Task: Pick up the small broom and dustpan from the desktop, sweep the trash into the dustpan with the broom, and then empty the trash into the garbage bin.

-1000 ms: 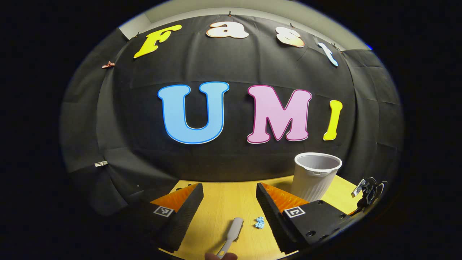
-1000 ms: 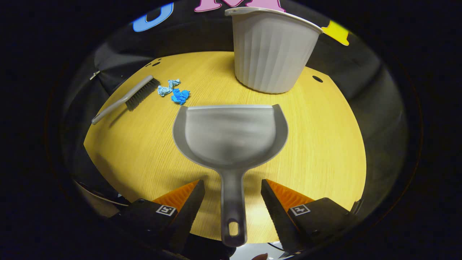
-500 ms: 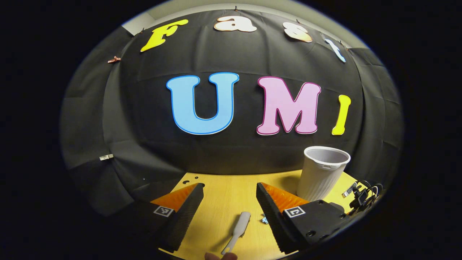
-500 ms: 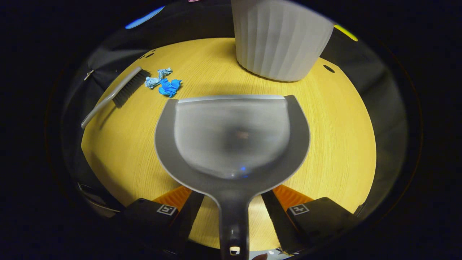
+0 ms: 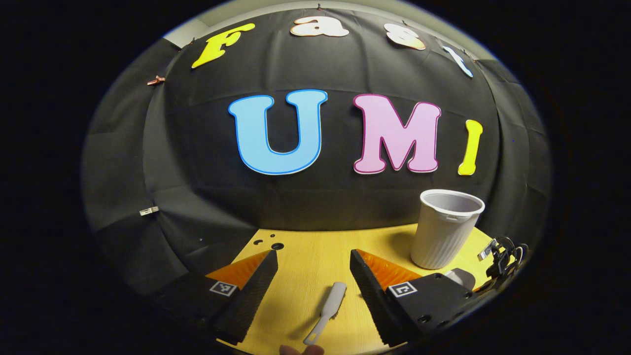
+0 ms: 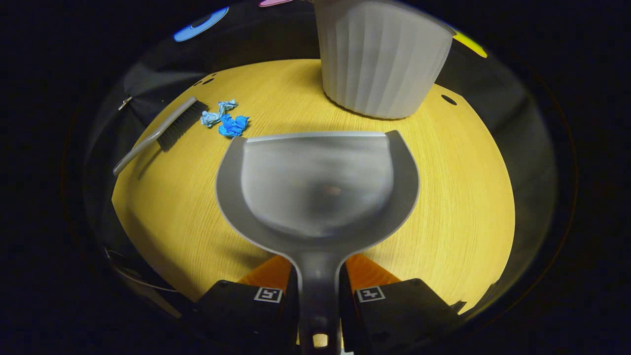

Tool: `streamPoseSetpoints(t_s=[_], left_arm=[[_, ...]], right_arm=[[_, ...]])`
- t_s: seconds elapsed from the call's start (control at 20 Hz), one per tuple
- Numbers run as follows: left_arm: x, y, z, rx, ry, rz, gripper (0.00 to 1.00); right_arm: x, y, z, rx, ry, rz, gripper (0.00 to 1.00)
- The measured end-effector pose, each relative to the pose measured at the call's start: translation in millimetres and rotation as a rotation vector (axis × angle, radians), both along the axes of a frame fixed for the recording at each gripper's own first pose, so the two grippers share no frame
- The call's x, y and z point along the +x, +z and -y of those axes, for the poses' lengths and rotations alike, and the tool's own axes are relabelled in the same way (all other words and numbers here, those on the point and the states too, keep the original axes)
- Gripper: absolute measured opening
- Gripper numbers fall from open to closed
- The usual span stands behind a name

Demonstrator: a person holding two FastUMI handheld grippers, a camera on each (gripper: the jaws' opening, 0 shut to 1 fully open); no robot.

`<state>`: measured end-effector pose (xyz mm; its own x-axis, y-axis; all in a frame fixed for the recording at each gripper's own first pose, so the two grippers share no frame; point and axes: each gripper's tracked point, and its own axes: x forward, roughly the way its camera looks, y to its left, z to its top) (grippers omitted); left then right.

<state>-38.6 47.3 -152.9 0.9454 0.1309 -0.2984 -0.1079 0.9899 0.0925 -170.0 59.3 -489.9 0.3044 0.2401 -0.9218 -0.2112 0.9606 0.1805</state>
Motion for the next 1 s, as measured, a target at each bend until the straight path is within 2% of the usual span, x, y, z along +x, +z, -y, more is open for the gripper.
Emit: streamPoseSetpoints(t_s=[0.05,0.1,0.15,0.2,0.45,0.6,0.75,0.9,1.0], left_arm=[[-2.4,-7.9,-0.4,0.010,0.000,-0.017,0.96],[-3.4,-13.9,-0.7,0.020,0.000,-0.035,0.95],[-4.4,-20.5,-0.3,0.028,0.001,-0.053,0.95],[-4.5,-25.7,0.9,0.033,-0.002,-0.066,0.94],[-5.5,-61.1,14.4,-0.024,-0.050,-0.135,0.94],[-3.4,-81.4,16.7,-0.081,-0.051,-0.189,0.94],[-3.5,-108.1,11.0,-0.094,-0.056,-0.272,0.94],[-6.4,-143.8,0.4,-0.019,-0.075,-0.371,0.94],[-8.9,-167.3,1.8,0.033,-0.134,-0.439,0.94]], right_arm=[[-2.2,1.8,1.9,-0.004,0.017,0.006,0.32],[-3.9,3.3,3.4,-0.007,0.035,0.014,0.44],[-7.4,6.2,5.0,-0.009,0.053,0.019,0.43],[-10.4,10.6,6.1,-0.006,0.074,0.027,0.37],[-20.9,35.4,12.8,0.033,0.125,0.061,0.37],[-21.2,51.5,19.4,0.035,0.165,0.110,0.37],[-22.8,64.2,26.6,0.035,0.208,0.138,0.37],[-25.6,70.5,28.4,0.038,0.243,0.149,0.37],[-29.7,72.2,28.6,0.043,0.264,0.150,0.37]])
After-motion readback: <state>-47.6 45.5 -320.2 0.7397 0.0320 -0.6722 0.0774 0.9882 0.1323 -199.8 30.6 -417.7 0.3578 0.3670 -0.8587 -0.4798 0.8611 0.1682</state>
